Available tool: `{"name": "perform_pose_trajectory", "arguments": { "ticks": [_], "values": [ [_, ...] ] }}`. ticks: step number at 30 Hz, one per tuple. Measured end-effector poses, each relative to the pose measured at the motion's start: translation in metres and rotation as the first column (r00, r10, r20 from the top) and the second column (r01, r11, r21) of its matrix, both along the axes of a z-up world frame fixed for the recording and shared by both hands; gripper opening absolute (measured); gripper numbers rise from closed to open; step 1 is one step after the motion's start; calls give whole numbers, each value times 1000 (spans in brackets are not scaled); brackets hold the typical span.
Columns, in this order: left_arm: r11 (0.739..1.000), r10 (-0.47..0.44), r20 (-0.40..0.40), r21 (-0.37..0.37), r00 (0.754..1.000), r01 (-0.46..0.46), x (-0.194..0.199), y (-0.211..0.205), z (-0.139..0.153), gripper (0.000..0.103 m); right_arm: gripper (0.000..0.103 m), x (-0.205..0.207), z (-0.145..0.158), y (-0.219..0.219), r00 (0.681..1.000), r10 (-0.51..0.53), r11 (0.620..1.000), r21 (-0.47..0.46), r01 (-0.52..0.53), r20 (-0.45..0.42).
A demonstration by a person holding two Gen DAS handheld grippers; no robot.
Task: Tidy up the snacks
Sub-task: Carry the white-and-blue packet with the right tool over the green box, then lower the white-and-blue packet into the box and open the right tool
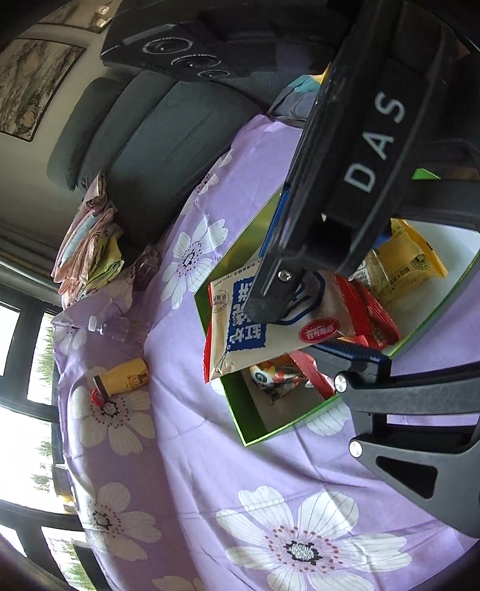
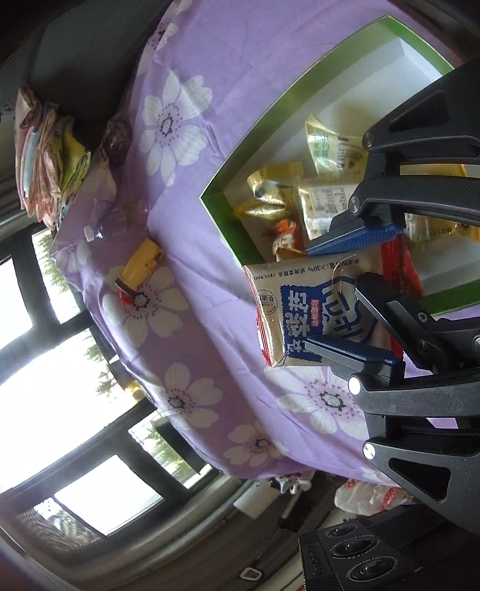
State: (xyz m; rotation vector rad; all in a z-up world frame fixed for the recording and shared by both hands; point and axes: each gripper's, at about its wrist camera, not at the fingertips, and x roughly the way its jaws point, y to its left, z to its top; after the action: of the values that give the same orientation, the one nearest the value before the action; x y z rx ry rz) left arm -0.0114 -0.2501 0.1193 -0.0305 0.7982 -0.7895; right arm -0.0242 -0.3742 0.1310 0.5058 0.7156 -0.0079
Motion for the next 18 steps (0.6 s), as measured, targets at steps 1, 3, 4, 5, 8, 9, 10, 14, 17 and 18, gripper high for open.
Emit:
{"name": "perform_pose_trajectory", "arguments": {
  "ticks": [1,3,4,5,8,9,10,14,17,18],
  "values": [
    [1000,-6,-18,-3,1000,6,2,-3,-4,41,48,1,-4,-4,1000,-12,1000,0,12,-18],
    [1000,-18,-38,-5,999,18,5,-9,-10,41,48,4,-10,-12,998,-31,999,10,32,-49],
    [1000,-24,-43,-6,999,24,6,-12,-12,41,48,4,-13,-15,997,-38,999,14,39,-62],
    [1000,-28,-48,-6,998,28,6,-15,-14,41,48,4,-16,-18,996,-44,999,19,46,-73],
    [999,-35,-70,5,997,35,9,-23,-19,42,48,4,-22,-26,992,-68,997,25,71,-104],
    [999,-34,-74,7,997,34,9,-24,-19,43,48,4,-23,-28,990,-79,996,23,82,-113],
    [999,-33,-82,8,996,34,9,-24,-20,44,48,4,-24,-30,990,-86,996,24,89,-116],
    [1000,-12,-72,24,997,14,8,-22,-19,62,49,2,-23,-32,987,-107,994,18,110,-122],
    [999,4,-40,37,999,-3,4,-16,-12,72,57,-2,-17,-32,986,-131,991,-14,130,-107],
    [999,14,-31,47,999,-13,3,-15,-10,79,57,-3,-15,-32,986,-135,991,-20,133,-101]
  ]
}}
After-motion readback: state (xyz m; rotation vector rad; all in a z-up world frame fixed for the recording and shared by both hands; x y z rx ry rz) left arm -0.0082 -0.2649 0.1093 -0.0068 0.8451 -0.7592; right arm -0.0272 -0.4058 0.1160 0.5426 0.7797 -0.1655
